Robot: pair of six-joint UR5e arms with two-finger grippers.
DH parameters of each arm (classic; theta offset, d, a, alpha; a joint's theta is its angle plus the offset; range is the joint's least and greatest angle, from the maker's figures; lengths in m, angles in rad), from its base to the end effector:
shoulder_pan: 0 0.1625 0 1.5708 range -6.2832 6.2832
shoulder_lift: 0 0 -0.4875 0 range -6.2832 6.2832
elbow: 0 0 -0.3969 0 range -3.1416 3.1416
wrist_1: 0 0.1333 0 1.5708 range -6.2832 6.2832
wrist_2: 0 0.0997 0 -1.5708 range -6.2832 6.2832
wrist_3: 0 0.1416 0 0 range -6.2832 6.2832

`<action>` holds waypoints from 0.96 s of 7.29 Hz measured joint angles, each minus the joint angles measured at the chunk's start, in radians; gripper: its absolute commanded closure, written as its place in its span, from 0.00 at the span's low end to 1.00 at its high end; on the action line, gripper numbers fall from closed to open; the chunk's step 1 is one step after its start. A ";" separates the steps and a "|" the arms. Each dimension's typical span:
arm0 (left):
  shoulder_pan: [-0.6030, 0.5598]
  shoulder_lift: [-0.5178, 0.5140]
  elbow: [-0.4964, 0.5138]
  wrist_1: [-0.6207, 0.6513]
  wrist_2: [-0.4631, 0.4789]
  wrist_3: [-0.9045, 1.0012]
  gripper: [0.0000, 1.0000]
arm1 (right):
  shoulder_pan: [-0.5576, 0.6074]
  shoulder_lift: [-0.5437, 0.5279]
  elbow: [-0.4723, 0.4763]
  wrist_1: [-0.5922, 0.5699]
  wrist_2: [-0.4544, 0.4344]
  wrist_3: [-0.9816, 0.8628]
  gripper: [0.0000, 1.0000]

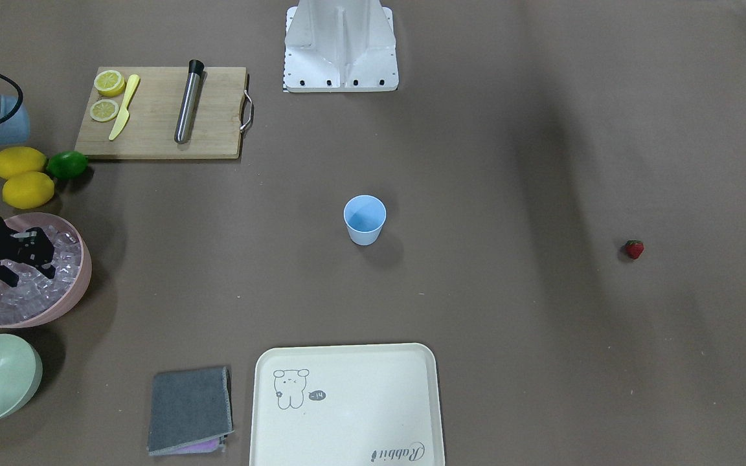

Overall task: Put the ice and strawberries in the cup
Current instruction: 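Close the right gripper on an ice cube and lift it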

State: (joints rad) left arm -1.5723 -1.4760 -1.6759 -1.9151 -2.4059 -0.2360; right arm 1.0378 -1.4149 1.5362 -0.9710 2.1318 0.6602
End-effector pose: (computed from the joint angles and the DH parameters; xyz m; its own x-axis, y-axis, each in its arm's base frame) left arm -0.0290 -0.4772 0.6982 0.6525 0.0300 -0.7572 0.1584 0.9717 0.1750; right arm -0.2670 -0.5667 0.6203 0.6691 -0.1821 0.7205 -0.0363 0.9604 0.2764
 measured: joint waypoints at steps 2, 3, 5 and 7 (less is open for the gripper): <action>0.000 0.000 0.000 -0.001 0.000 -0.001 0.02 | -0.005 -0.003 -0.001 0.000 -0.008 0.002 0.39; 0.000 0.000 -0.001 -0.001 -0.001 -0.001 0.02 | -0.006 -0.004 -0.001 0.000 -0.011 0.001 0.39; 0.000 0.000 0.001 -0.001 -0.003 -0.001 0.02 | -0.007 -0.005 -0.001 0.000 -0.015 0.001 0.46; 0.001 0.000 0.002 -0.001 -0.002 0.000 0.02 | -0.011 -0.001 -0.005 0.000 -0.024 0.001 0.66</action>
State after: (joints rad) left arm -1.5717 -1.4757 -1.6739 -1.9159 -2.4075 -0.2364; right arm 1.0272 -1.4158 1.5315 -0.9711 2.1082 0.6611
